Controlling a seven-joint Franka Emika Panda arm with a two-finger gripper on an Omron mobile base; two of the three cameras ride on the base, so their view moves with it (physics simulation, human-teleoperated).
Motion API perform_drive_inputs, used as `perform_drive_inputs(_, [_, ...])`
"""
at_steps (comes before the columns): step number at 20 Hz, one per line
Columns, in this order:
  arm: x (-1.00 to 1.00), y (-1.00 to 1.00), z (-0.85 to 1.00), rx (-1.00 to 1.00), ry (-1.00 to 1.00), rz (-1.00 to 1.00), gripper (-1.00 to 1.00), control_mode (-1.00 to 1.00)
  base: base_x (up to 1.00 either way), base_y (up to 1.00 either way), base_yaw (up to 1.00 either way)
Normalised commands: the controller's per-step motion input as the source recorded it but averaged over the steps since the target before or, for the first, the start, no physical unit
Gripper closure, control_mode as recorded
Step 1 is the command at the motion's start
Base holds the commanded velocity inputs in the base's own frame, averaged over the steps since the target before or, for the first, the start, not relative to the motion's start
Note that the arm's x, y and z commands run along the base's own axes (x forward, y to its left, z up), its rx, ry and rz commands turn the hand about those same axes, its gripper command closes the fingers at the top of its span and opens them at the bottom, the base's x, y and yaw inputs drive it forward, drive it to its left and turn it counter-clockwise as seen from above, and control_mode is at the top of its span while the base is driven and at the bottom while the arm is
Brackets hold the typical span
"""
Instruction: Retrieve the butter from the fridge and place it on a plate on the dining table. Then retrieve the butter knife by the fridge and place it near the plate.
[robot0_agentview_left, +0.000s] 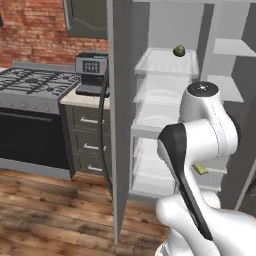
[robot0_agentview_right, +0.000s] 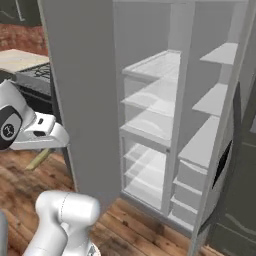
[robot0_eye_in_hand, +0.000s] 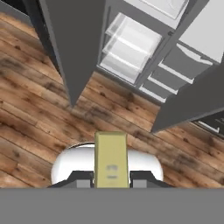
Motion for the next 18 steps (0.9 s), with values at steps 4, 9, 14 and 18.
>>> perform_drive_inputs(4, [0.00, 0.00, 0.00, 0.00, 0.00, 0.00, 1.00, 1.00, -0.36, -0.72, 0.72])
perform_drive_inputs(9, [0.00, 0.00, 0.00, 0.00, 0.00, 0.00, 1.00, 1.00, -0.59, -0.58, 0.72])
perform_drive_inputs(14, [0.00, 0.00, 0.00, 0.00, 0.00, 0.00, 1.00, 1.00, -0.60, -0.02, 0.56])
perform_drive_inputs(18, [0.00, 0.00, 0.00, 0.00, 0.00, 0.00, 1.00, 1.00, -0.02, 0.08, 0.44])
